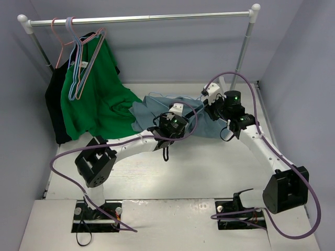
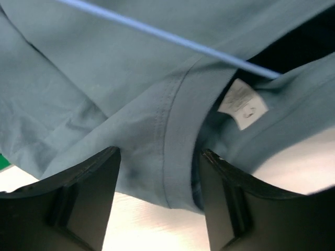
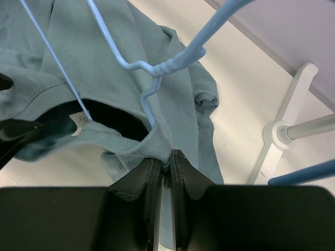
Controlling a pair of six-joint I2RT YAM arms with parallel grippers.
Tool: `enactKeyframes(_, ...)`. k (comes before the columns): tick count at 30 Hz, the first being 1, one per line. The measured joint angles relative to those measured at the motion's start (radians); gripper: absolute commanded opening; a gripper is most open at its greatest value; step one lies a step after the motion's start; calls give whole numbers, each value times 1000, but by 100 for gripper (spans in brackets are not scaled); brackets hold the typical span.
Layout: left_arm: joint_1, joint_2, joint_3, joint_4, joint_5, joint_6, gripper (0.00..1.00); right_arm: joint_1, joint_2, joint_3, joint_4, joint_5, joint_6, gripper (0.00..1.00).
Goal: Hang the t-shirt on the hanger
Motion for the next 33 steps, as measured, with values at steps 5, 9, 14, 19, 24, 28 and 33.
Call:
enactKeyframes(5,10,11,-34,-1,-21,-1,32,0,-5,0,-6,1,-1,0)
enactKeyframes(9,52,11,-49,-14,-20,-2,16,0,-5,0,-8,7,-8,0)
enactKeyframes(14,155,-10,-51,-37,14,3,14,1,-7,0,-29,19,-23,0)
enactKeyframes(19,244,-78,-27,-84,97,43,14,5,-17,0,-51,27,-49,0)
enactKeyframes(24,306,-106,92,-161,161,107,14,8,-37,1,-55,34,-84,0)
enactKeyframes(28,360,-109,203,-253,226,140,13,8,-39,5,-54,44,-106,0)
enactKeyframes(33,441,-84,406,-406,318,167,7,21,-38,18,-45,62,-136,0)
